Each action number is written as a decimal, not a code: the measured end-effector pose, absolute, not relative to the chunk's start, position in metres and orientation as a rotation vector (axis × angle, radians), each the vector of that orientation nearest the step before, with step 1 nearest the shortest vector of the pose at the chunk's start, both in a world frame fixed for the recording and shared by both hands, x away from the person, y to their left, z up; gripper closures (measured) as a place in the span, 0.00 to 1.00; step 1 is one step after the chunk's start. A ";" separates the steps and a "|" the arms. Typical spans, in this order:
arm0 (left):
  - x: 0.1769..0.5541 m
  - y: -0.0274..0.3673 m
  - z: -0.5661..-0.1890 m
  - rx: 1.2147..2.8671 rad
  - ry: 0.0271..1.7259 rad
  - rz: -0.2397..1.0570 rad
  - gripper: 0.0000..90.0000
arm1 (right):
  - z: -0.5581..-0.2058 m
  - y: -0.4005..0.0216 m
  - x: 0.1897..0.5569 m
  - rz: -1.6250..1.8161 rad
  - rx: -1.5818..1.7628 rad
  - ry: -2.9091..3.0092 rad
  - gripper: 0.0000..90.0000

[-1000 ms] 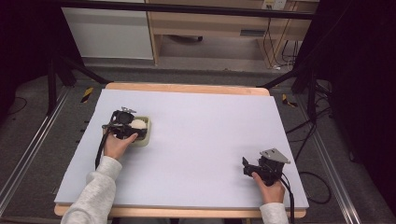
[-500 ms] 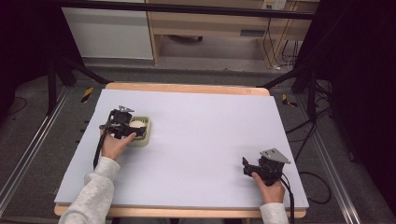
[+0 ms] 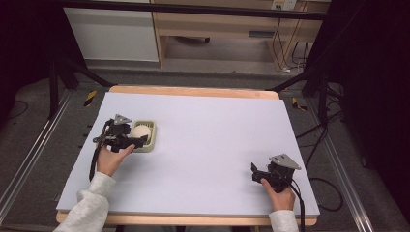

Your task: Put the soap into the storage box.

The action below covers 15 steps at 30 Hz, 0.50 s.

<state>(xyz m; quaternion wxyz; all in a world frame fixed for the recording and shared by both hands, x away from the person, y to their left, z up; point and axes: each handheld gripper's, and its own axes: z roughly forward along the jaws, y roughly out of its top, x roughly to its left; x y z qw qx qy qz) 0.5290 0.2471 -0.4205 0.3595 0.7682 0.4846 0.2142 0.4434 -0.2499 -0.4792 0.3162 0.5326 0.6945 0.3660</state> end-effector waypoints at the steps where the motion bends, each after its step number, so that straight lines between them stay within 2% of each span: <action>1: 0.526 0.248 -0.421 1.976 1.245 0.557 0.26 | -0.479 -0.250 0.443 0.964 1.402 1.830 0.05; 15: 0.478 0.266 -0.434 1.908 1.212 0.595 0.32 | -0.480 -0.253 0.443 0.958 1.409 1.833 0.05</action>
